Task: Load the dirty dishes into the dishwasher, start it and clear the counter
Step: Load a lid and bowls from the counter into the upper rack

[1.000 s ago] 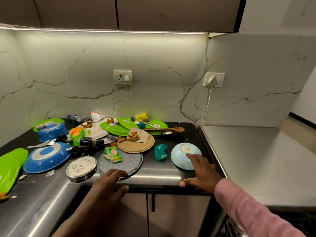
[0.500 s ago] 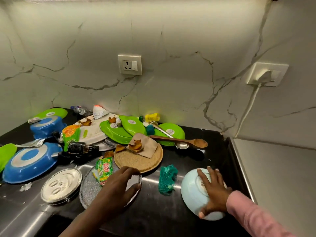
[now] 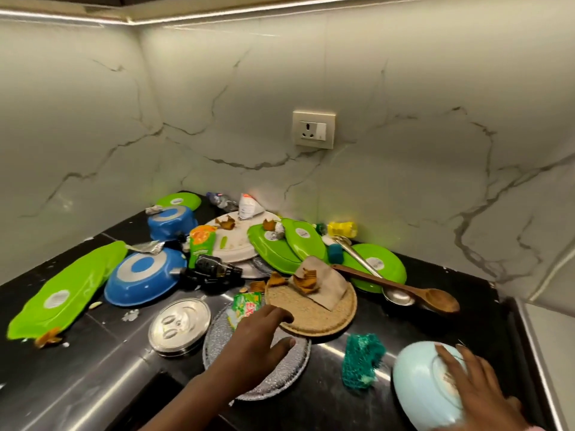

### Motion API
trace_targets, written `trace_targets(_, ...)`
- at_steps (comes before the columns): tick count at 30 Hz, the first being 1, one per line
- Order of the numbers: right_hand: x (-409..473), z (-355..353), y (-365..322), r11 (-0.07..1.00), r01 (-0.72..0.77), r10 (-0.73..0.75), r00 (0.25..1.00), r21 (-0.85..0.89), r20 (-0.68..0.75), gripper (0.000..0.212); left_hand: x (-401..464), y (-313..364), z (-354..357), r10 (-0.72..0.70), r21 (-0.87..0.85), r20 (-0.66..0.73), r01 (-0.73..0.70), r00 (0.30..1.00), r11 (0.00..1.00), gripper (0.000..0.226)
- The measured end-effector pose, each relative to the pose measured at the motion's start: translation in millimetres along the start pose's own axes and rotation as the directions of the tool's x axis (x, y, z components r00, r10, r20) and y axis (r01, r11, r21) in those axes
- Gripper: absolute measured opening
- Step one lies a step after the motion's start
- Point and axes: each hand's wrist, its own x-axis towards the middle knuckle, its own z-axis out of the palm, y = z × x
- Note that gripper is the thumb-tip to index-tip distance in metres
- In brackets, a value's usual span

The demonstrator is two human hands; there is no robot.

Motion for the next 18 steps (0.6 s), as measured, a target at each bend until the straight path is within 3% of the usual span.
trace_targets(3,5.6,-13.7,15.6,0.947,0.023,0.011,0.995,0.320,-0.103,0.153,-2.3,-7.3,-4.4,-0.001,0.017,-0.026,0.002,1.000,1.000,0.039)
trace_targets(6,0.3,-29.5,14.0,0.776,0.133,-0.090,0.991,0.617,-0.101,0.128,-2.3,-14.9,-4.1,-0.018,0.021,-0.046,0.019,0.999,1.000,0.038)
trace_targets(8,-0.6,-40.6,0.7,0.654,0.204,-0.169,0.978,0.729,-0.122,0.135,-1.7,-19.4,-2.7,-0.048,0.023,-0.058,0.049,0.997,0.999,0.036)
trace_targets(14,4.7,-49.0,-65.6,0.506,0.303,-0.348,0.928,0.807,-0.131,0.132,-11.7,-46.8,-13.8,-0.122,0.059,-0.102,0.129,0.987,0.990,0.033)
trace_targets(18,13.2,-47.6,-108.9,0.350,0.376,-0.421,0.881,0.858,-0.214,0.108,-33.0,-75.1,-31.1,-0.228,0.049,-0.113,0.235,0.967,0.971,0.035)
